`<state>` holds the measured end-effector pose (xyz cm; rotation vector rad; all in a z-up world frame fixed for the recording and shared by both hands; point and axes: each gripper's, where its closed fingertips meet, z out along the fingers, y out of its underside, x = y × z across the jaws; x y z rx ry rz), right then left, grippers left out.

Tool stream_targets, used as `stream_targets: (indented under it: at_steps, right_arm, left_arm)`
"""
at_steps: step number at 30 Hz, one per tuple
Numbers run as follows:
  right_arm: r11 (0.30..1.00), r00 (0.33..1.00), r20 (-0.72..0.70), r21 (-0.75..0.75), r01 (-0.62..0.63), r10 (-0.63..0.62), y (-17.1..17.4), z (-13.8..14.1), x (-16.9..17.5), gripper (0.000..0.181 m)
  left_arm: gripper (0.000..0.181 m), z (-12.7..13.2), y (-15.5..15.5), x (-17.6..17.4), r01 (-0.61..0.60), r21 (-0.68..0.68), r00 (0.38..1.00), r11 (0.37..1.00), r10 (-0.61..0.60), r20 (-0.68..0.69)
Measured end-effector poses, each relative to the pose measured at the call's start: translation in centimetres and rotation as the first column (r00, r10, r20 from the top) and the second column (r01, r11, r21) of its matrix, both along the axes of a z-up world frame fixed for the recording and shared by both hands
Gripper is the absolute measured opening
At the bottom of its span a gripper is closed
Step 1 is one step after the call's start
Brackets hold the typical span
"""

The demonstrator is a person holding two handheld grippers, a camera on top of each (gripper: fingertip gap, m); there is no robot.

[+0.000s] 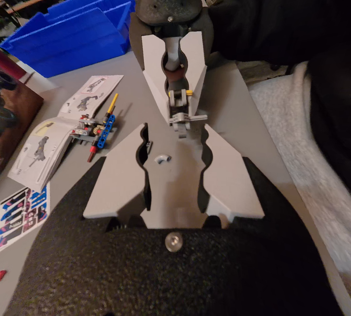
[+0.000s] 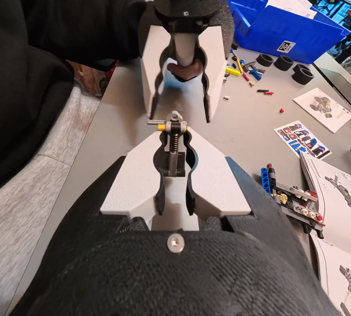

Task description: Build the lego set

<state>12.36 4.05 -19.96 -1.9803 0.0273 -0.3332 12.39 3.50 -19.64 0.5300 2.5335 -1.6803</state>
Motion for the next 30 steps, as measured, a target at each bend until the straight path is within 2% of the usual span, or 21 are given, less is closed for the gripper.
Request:
stream_targets:
  at_steps: [1,3,6,8,15,24,30]
  right_arm:
    - [1.0,1.0,0.003,0.011,0.016,-0.016,-0.1,0.2,0.2,0.014]
    - [0.999,1.0,0.0,0.042,0.026,-0.026,-0.3,0.6,0.4,0.014]
    - [0.995,0.998,-0.005,0.086,0.057,-0.057,-0.6,1.3,0.9,0.014]
    - [0.992,0.997,-0.002,0.097,0.077,-0.077,-0.7,1.5,1.1,0.014]
    - [0.989,0.993,0.02,0.096,0.114,-0.116,-0.9,1.5,1.6,0.014]
    - [0.994,0.996,0.016,0.068,0.084,-0.086,-0.6,1.1,1.2,0.014]
    - [0.993,0.995,0.013,0.064,0.097,-0.099,-0.6,1.0,1.4,0.014]
  left_arm:
    - [0.057,0.3,0.1,-0.3,0.006,-0.002,1.0,1.0,-0.006,-0.029]
    - [0.064,0.8,0.0,-0.5,-0.009,-0.015,0.998,1.0,0.008,-0.06]
    - [0.061,0.3,-0.7,-0.2,-0.073,0.035,0.995,0.997,0.075,-0.07]
    - [0.049,0.0,-1.3,-0.2,-0.09,0.042,0.994,0.995,0.092,-0.064]
    - [0.036,0.6,-1.4,0.5,-0.146,0.045,0.978,0.988,0.151,-0.146]
    - [0.036,-0.3,-1.1,0.4,-0.117,0.08,0.992,0.99,0.121,-0.046]
    - [0.036,-0.3,-1.2,0.5,-0.135,0.103,0.986,0.986,0.143,-0.083]
